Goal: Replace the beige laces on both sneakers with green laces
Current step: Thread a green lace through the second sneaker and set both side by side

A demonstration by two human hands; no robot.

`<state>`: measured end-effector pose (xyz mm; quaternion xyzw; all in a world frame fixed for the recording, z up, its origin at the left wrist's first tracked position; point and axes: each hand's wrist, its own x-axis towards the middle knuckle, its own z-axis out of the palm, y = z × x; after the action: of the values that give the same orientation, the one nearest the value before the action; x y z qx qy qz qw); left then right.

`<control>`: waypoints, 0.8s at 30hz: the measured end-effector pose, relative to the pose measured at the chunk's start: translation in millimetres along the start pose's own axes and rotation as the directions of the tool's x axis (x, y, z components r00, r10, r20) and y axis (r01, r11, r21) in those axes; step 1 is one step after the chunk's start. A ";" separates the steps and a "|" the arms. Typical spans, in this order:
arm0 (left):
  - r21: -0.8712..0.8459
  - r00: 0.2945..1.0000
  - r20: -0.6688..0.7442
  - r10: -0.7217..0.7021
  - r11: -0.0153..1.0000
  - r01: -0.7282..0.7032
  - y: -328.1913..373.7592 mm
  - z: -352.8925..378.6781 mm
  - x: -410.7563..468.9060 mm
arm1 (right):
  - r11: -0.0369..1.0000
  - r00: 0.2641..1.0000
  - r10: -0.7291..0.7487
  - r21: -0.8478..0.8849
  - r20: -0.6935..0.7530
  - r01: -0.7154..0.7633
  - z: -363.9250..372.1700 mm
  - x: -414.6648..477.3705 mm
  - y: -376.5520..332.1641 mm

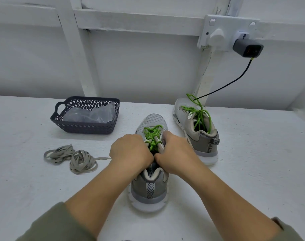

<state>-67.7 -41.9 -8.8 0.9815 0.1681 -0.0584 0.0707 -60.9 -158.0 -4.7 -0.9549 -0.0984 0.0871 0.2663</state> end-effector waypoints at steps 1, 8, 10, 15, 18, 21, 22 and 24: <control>0.003 1.000 -0.003 0.013 1.000 -0.013 -2.1 0.8 0.2 | 1.000 1.000 0.001 0.004 -0.006 -0.001 0.9 -0.3 0.3; -0.651 0.954 0.224 0.200 0.759 -0.006 -42.9 -8.0 -0.4 | 0.988 0.991 0.008 0.154 0.134 -0.028 -17.4 -6.9 17.7; -0.639 0.974 0.116 0.194 0.765 -0.076 -42.3 -4.4 -2.2 | 0.987 0.991 0.016 0.159 0.130 -0.036 -17.0 -8.3 17.4; -0.578 0.962 -0.237 0.137 0.776 -0.253 -31.5 -7.6 3.1 | 0.993 0.995 0.042 0.111 -0.092 -0.031 -15.2 3.0 11.7; -0.580 0.945 -0.298 0.133 0.761 -0.290 -21.2 -11.5 23.2 | 0.998 0.979 0.045 0.047 -0.196 -0.036 -23.0 28.4 9.6; -0.588 0.949 -0.293 0.120 0.760 -0.277 -8.7 -16.3 52.8 | 0.998 0.967 0.036 -0.032 -0.250 -0.045 -30.7 59.6 8.1; -0.592 0.952 -0.284 0.116 0.760 -0.269 -5.8 -17.5 61.5 | 0.997 0.967 0.040 -0.051 -0.253 -0.055 -31.6 67.8 8.4; -0.595 0.960 -0.251 0.127 0.761 -0.257 -0.2 -17.8 75.7 | 0.992 0.964 0.048 -0.103 -0.262 -0.078 -31.0 79.1 10.4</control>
<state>4.8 -14.5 -1.8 0.9157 0.0822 0.1045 0.3791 23.8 -163.4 6.9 -0.9741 -0.0369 -0.0357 0.2200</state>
